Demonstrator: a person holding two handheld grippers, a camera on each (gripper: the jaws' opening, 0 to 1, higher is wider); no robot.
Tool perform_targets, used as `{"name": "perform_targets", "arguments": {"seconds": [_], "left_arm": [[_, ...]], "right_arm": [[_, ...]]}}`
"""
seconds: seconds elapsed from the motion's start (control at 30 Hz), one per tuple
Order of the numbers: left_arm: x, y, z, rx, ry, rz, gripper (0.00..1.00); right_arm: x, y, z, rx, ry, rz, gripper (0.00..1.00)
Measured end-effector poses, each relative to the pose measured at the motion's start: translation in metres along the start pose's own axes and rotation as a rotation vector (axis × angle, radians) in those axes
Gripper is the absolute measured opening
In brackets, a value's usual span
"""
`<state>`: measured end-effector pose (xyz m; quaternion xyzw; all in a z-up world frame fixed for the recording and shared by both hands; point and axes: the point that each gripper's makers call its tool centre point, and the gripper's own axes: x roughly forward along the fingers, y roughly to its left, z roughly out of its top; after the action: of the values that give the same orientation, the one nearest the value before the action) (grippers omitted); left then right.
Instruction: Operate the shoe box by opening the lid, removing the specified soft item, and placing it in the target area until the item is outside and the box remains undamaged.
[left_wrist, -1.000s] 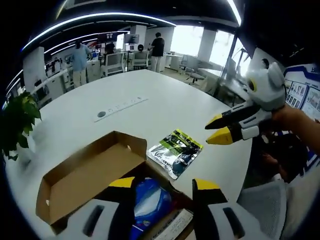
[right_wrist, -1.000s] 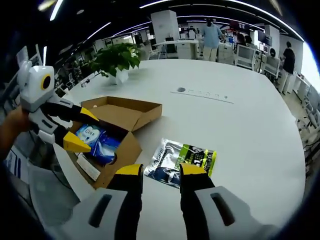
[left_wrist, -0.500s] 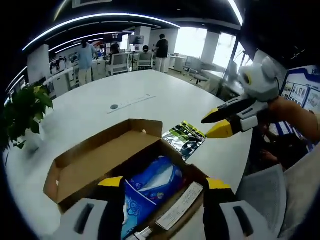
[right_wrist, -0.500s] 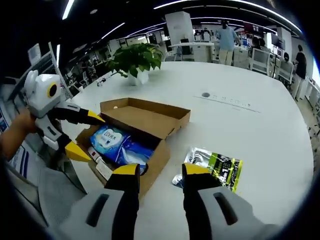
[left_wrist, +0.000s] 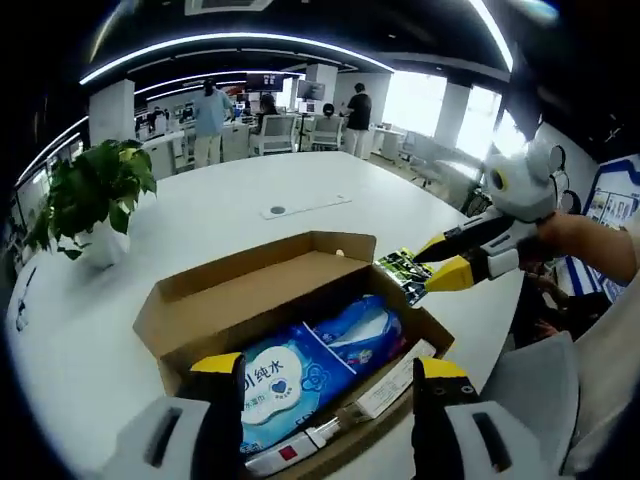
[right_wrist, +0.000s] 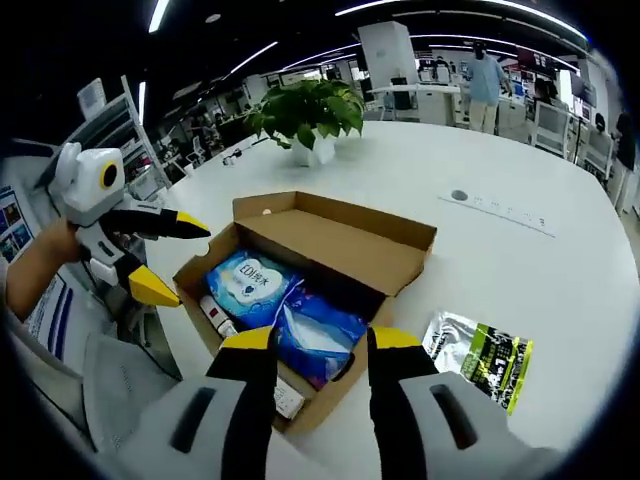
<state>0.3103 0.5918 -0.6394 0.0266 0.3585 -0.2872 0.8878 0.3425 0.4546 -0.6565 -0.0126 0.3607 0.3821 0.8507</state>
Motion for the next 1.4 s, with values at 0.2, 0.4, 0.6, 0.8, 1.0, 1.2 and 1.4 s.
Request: {"name": "perform_targets", "arguments": {"seconds": [0.2, 0.4, 0.6, 0.8, 1.0, 1.2, 1.4], "left_arm": [[-0.014, 0.013, -0.01, -0.046, -0.021, 0.037, 0.7], [-0.025, 0.025, -0.022, -0.071, -0.021, 0.077, 0.71], [-0.033, 0.034, -0.034, -0.101, -0.017, 0.11, 0.69], [-0.038, 0.052, -0.051, -0.144, -0.012, 0.173, 0.57], [-0.04, 0.065, -0.067, -0.18, 0.01, 0.238, 0.41], [-0.041, 0.075, -0.087, -0.207, 0.051, 0.299, 0.31], [-0.04, 0.083, -0.101, -0.252, 0.066, 0.322, 0.2]], "right_arm": [[0.016, 0.01, 0.003, -0.017, 0.011, 0.028, 0.33], [0.033, 0.021, 0.006, -0.044, 0.022, 0.052, 0.32], [0.048, 0.029, 0.006, -0.064, 0.034, 0.073, 0.3], [0.062, 0.034, 0.005, -0.071, 0.048, 0.091, 0.28], [0.075, 0.038, 0.002, -0.093, 0.061, 0.109, 0.26], [0.086, 0.041, -0.004, -0.115, 0.082, 0.122, 0.24], [0.097, 0.042, -0.006, -0.111, 0.099, 0.128, 0.22]]}}
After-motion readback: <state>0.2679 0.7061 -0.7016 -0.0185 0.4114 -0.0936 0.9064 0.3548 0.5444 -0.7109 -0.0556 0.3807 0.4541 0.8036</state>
